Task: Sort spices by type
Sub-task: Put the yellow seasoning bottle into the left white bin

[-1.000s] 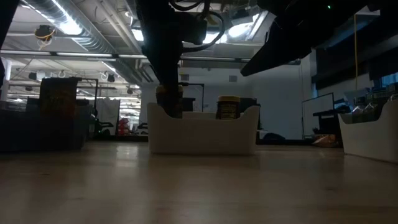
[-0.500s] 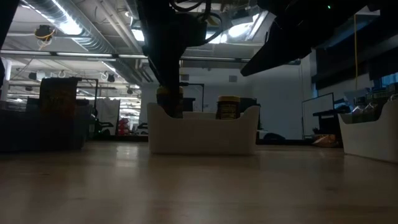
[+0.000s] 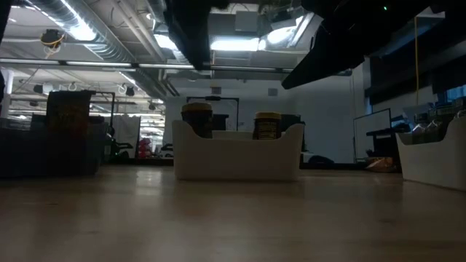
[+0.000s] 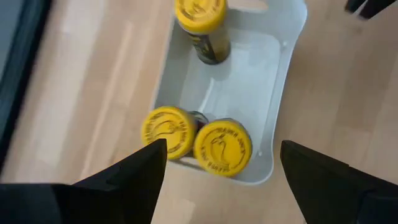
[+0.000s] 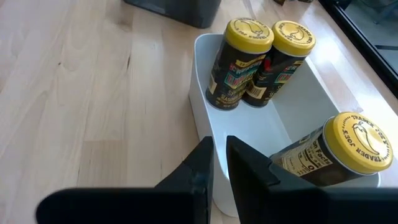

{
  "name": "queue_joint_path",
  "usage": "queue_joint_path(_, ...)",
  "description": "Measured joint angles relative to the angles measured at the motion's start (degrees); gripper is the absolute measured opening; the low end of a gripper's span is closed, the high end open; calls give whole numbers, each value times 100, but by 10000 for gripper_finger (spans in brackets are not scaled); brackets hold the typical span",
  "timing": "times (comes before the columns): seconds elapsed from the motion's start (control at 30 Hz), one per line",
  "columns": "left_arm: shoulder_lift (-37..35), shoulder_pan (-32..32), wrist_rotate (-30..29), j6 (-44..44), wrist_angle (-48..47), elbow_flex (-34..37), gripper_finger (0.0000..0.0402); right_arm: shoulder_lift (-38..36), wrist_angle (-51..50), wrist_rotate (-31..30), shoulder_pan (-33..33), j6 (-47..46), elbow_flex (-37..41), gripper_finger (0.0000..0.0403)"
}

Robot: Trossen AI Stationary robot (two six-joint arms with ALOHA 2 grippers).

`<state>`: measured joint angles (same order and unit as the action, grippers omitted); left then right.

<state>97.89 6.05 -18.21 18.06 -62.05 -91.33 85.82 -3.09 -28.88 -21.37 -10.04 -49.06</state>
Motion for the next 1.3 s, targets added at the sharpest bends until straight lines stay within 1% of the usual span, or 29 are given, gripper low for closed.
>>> queue_joint_path(0.13,-427,206,-410,176,-246,-4,297,0,-3,-1,0,0,2,46)
queue_joint_path(0.27,-796,458,-1183,221,-490,-4,297,0,-2,-2,0,0,2,46)
queue_joint_path(0.4,-1191,601,-1355,107,-466,196,297,0,2,-2,2,0,2,46)
queue_joint_path(0.5,-1546,525,-1397,105,-481,494,297,0,2,-7,2,2,2,46)
queue_joint_path(0.67,-2026,121,-1443,162,-474,907,297,0,71,-11,7,32,2,46)
queue_joint_path(0.77,-2172,-139,-1482,147,-443,1053,296,0,252,-28,18,353,2,46)
queue_joint_path(0.87,-2186,-435,-1644,128,-491,1123,296,0,405,-200,18,682,2,46)
queue_joint_path(0.97,-2181,-762,-1729,204,-444,1123,296,0,480,-566,104,1055,2,46)
queue_joint_path(1.03,-2176,-1007,-1842,257,-406,1123,296,0,540,-784,249,1274,2,46)
queue_joint_path(1.1,-2166,-1257,-2012,249,-416,1123,296,0,579,-811,446,1492,2,46)
queue_joint_path(1.17,-2166,-1527,-2139,98,-434,1123,296,0,631,-749,685,1639,2,46)
queue_joint_path(1.3,-2166,-2108,-2166,-67,-467,1123,296,0,627,-446,1257,1786,2,46)
